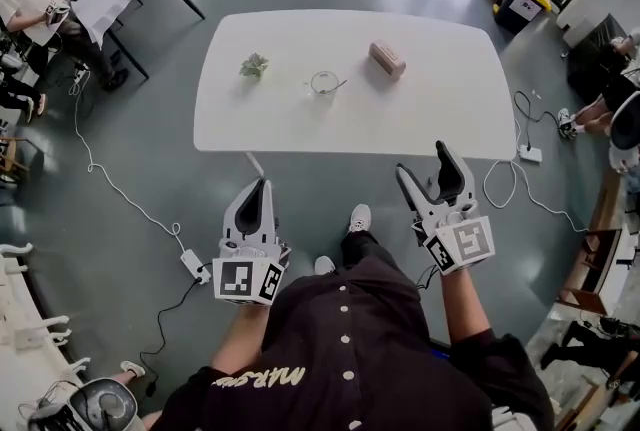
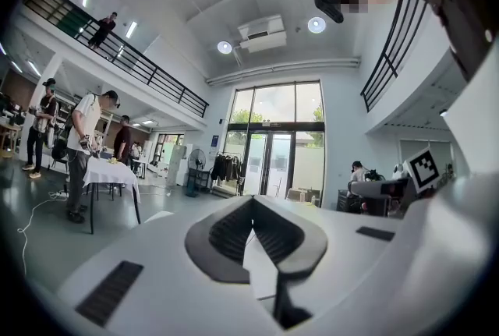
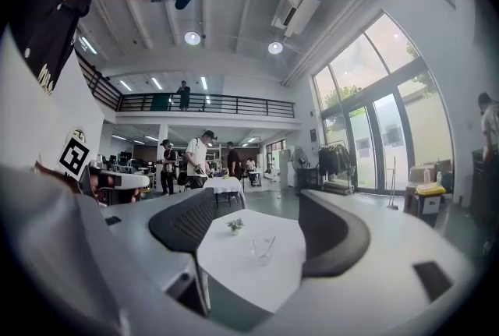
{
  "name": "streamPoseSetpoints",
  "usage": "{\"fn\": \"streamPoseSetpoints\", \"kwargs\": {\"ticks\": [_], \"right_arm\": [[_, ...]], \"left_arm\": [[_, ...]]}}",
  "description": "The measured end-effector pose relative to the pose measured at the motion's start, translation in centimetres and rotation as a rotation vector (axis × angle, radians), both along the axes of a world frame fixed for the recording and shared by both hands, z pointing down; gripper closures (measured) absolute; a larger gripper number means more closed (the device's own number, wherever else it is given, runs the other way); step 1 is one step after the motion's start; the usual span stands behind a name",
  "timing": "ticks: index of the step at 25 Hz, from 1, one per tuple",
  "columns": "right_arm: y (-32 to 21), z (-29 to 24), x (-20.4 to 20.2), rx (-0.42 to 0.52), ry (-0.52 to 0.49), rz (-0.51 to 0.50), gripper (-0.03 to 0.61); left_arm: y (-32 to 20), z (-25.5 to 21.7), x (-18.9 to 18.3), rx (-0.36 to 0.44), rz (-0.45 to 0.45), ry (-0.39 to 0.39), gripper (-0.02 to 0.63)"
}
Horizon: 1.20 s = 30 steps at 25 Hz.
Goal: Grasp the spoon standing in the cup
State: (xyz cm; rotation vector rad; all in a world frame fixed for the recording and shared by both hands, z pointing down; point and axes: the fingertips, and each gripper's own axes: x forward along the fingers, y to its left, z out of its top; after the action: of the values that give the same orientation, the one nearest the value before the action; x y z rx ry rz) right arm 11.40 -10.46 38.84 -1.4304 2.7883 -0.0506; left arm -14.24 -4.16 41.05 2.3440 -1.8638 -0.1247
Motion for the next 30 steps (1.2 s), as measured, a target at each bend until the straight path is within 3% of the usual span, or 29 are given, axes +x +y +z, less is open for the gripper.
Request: {"fn": "streamPoseSetpoints", "kwargs": {"ticks": [16, 30], "right_arm": [[-11.4, -1.2, 1.2, 0.016, 0.004, -0.059, 0.253], [-18.4, -1.1, 2.4, 0.017, 0.007, -0.143, 0.253]], "left_arm": [[-10.1, -2.2, 0.6, 0.041, -0.084, -0.014, 0.604], [-15.3, -2.0, 2.7, 0.039, -0.163, -0.008, 0.604]]}}
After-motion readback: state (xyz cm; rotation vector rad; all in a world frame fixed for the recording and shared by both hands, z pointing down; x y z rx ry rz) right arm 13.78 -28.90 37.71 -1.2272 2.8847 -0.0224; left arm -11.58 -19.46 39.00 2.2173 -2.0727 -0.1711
